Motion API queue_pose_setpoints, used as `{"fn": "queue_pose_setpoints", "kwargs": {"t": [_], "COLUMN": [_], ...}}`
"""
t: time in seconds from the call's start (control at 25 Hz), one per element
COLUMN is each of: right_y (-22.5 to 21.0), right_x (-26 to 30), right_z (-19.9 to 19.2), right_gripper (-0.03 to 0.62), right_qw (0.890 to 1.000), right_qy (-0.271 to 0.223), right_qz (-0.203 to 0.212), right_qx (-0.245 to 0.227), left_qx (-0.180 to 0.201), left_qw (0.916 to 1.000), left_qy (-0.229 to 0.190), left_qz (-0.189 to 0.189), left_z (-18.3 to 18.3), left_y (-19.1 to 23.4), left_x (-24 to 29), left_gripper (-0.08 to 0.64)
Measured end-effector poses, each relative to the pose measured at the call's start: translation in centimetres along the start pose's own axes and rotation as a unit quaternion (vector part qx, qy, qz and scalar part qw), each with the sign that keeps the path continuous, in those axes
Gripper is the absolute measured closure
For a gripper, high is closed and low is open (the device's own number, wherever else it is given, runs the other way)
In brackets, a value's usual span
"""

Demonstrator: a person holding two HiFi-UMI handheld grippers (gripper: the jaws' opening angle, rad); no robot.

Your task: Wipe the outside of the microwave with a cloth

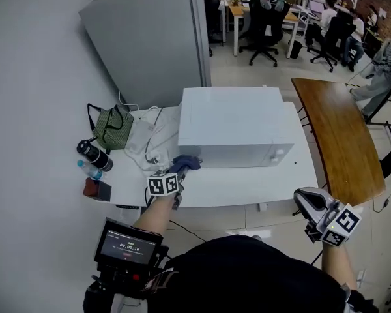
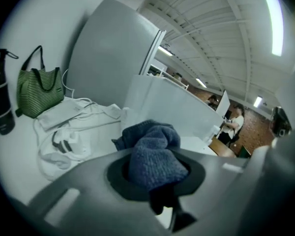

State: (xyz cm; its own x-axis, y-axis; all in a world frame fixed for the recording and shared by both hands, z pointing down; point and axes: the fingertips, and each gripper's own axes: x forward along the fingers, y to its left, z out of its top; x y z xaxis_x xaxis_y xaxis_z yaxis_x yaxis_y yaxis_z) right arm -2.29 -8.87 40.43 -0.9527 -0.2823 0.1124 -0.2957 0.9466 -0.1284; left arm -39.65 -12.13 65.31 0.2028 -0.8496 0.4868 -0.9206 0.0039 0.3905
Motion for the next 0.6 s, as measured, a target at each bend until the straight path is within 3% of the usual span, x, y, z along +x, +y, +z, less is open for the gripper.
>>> {"fn": "queue_pose_setpoints", "kwargs": {"t": [0.12,0.28,0.44,0.6], "right_y": [1.7,0.5,-3.0,-8.3], "right_x": [1.0,-1.3,-6.4,-13.2], "right_z": [-0.1,-0.2,-0.5,-1.6], "right_gripper": [0.588,0.588,0.588,0.588], "right_qw": [1.000,0.999,0.998,0.996], "right_qy": [0.018,0.021,0.007,-0.006], "right_qz": [0.001,-0.025,-0.056,-0.086], "right_qx": [-0.014,-0.013,-0.006,0.014], "left_qx": [-0.007,0.008,0.026,0.041], "left_qw": [1.0000,0.9999,0.9984,0.9959], "left_qy": [-0.001,0.012,0.050,0.079], "left_qz": [0.003,-0.007,-0.006,-0.018], "left_z": [-0.2,0.2,-1.3,-2.8], "left_y": [2.2,0.3,-4.5,-12.1], "left_x": [0.0,2.8,6.8,12.0], "left_gripper": [0.505,0.505,0.505,0.505]}}
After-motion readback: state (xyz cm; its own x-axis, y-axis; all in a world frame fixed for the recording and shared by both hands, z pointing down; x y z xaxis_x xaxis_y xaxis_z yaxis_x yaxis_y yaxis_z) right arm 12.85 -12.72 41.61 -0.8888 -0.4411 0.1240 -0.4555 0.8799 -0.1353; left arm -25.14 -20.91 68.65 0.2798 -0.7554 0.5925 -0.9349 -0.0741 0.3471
